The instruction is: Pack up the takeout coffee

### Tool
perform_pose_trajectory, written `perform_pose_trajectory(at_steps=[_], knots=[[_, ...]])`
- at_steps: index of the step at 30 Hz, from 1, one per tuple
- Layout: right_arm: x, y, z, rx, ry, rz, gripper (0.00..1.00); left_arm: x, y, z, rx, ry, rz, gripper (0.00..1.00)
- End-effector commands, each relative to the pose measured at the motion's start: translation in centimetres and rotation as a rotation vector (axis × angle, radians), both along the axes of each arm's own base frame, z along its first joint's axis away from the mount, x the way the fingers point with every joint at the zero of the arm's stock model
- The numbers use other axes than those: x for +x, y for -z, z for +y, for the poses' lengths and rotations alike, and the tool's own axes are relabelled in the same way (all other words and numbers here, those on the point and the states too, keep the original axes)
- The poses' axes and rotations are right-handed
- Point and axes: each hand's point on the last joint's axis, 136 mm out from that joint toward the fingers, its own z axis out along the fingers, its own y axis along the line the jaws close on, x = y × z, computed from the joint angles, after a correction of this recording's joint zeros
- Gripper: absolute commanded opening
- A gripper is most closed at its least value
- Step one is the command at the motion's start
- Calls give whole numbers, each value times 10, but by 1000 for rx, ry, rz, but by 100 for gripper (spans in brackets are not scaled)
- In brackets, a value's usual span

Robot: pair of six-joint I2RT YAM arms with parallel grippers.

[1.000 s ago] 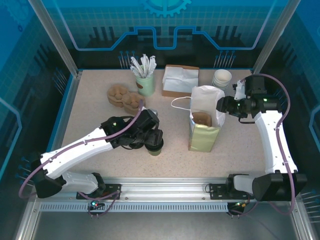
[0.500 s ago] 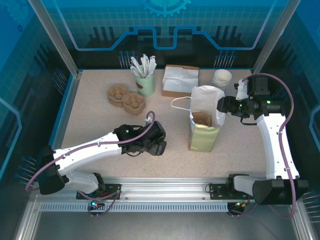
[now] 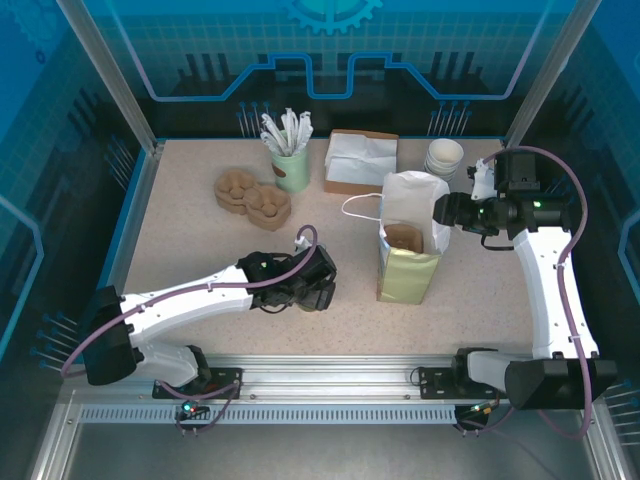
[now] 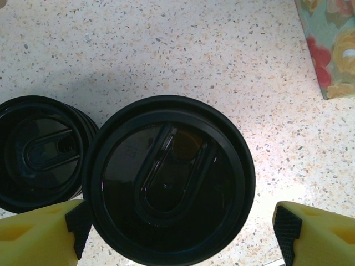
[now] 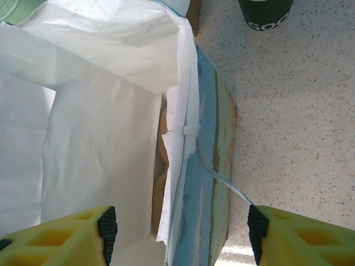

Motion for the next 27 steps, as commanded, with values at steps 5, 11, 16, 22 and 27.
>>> perform_pose_trajectory(at_steps=[5,11,16,22,27], knots=[[-5,-9,6,20,-37,-21,66,6,10,8,17,-51,-9,84],[-4,-10,7,29,-40,-22,66,7,16,10,17,-60,-1,83],[-3,-10,7,35,-41,-22,66,7,21,10,20,-60,4,83],[-2,-10,8,47,-47,-19,66,8,18,7,9,-56,1,83],[-2,-11,8,50,-48,-20,66,12,15,7,17,-47,-12,83]])
